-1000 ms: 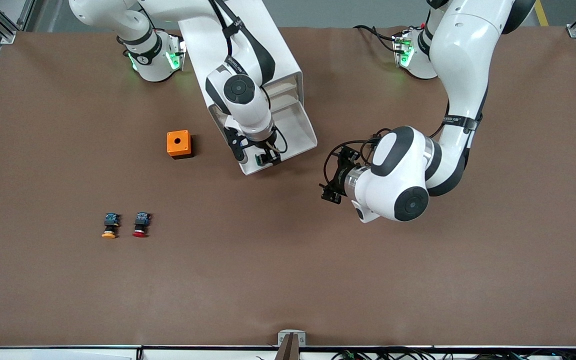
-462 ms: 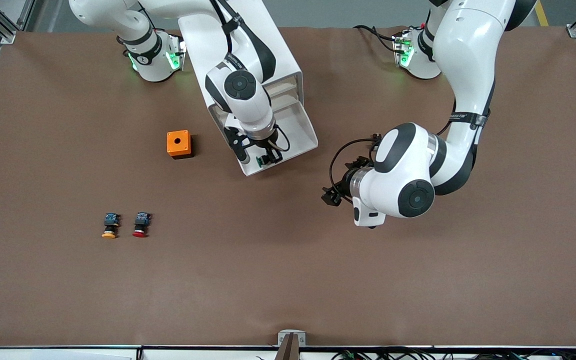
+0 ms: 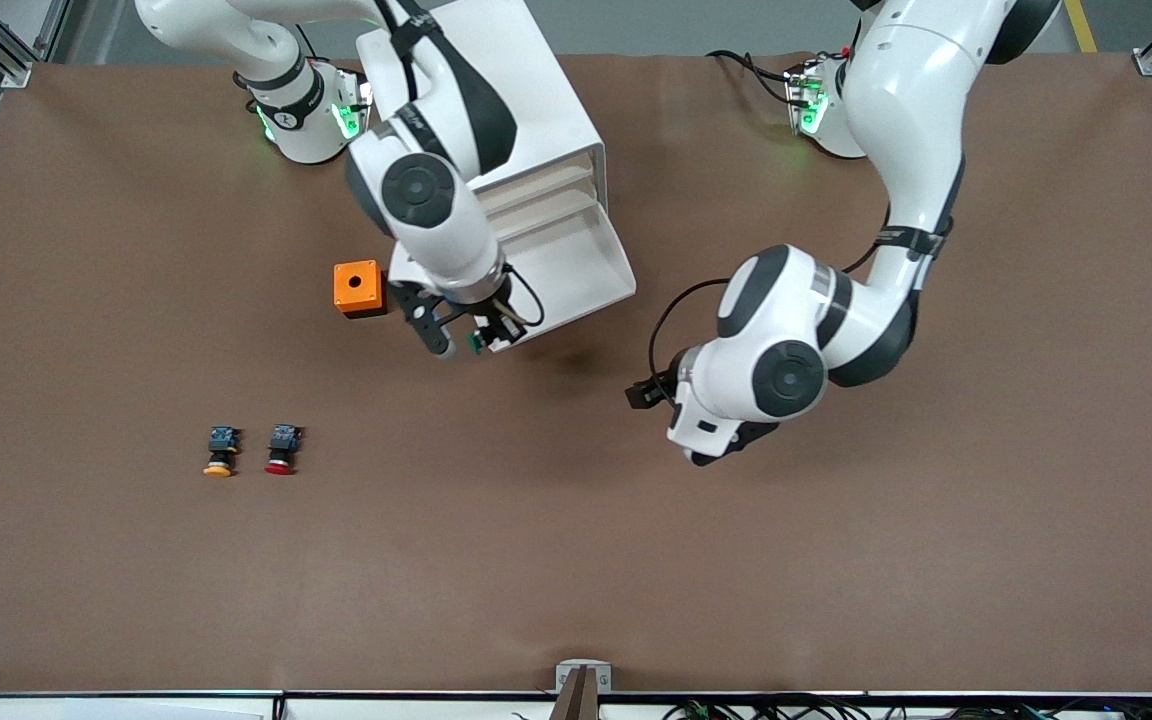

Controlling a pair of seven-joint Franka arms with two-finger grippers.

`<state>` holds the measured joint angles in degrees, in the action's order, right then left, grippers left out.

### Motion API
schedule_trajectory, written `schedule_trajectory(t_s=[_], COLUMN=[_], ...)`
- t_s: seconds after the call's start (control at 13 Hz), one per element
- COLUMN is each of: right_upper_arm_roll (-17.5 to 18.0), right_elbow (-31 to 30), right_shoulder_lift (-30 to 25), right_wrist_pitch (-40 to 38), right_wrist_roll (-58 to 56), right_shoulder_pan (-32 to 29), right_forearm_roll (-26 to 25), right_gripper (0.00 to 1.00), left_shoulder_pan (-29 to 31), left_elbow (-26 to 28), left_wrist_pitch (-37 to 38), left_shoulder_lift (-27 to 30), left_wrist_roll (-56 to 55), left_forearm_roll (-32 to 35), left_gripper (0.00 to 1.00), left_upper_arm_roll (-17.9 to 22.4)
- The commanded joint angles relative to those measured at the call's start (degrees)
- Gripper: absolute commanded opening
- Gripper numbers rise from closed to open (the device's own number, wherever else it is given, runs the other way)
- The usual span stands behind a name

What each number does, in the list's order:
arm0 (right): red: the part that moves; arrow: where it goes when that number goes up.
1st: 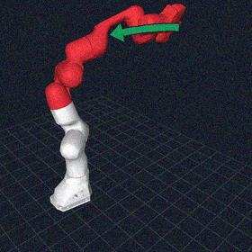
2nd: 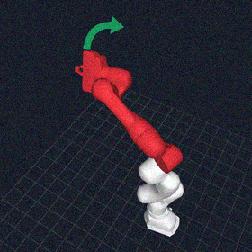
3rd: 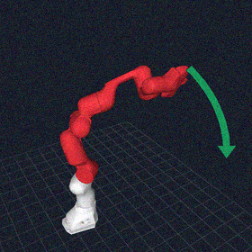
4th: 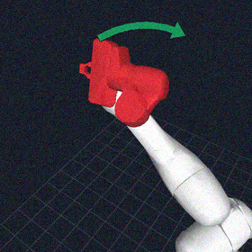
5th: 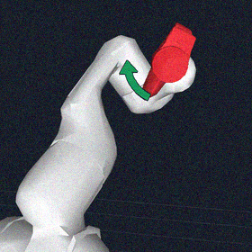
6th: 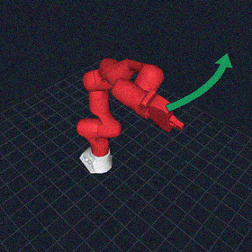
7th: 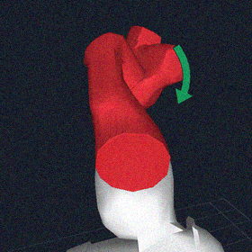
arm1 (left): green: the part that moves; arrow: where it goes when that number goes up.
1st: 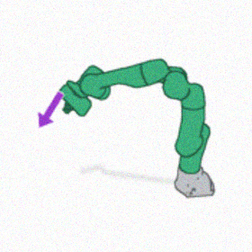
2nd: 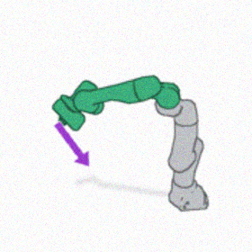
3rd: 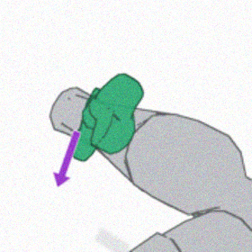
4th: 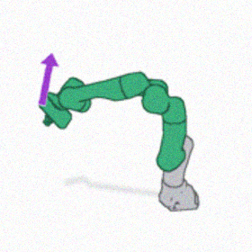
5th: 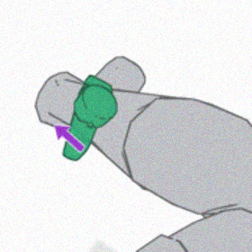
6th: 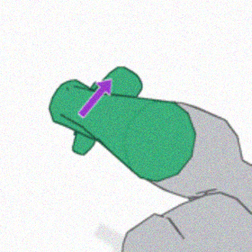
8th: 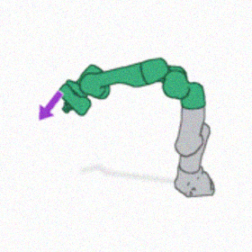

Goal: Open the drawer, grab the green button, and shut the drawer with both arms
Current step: 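Lift the green button out and carry it beside the red button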

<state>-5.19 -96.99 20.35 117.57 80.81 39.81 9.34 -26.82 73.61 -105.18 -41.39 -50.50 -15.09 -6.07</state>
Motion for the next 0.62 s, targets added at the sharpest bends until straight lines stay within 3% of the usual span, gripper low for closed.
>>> schedule_trajectory(t_s=[0.0,0.54], right_upper_arm_roll=[0.79,0.88], right_elbow=[4.52,4.09], right_shoulder_lift=[0.39,2.85], right_wrist_pitch=[-4.63,-4.46], right_wrist_roll=[-13.95,-54.54], right_shoulder_pan=[-6.30,-20.01], right_forearm_roll=[-0.73,-0.29], right_gripper=[0.01,0.02], left_shoulder_pan=[-2.26,-8.32], left_elbow=[3.54,4.60], left_wrist_pitch=[-6.24,-8.46], left_shoulder_lift=[-1.15,-5.28], left_wrist_roll=[0.84,-1.60], left_forearm_roll=[2.00,0.86], left_gripper=[1.00,1.00], left_upper_arm_roll=[0.01,-0.25])
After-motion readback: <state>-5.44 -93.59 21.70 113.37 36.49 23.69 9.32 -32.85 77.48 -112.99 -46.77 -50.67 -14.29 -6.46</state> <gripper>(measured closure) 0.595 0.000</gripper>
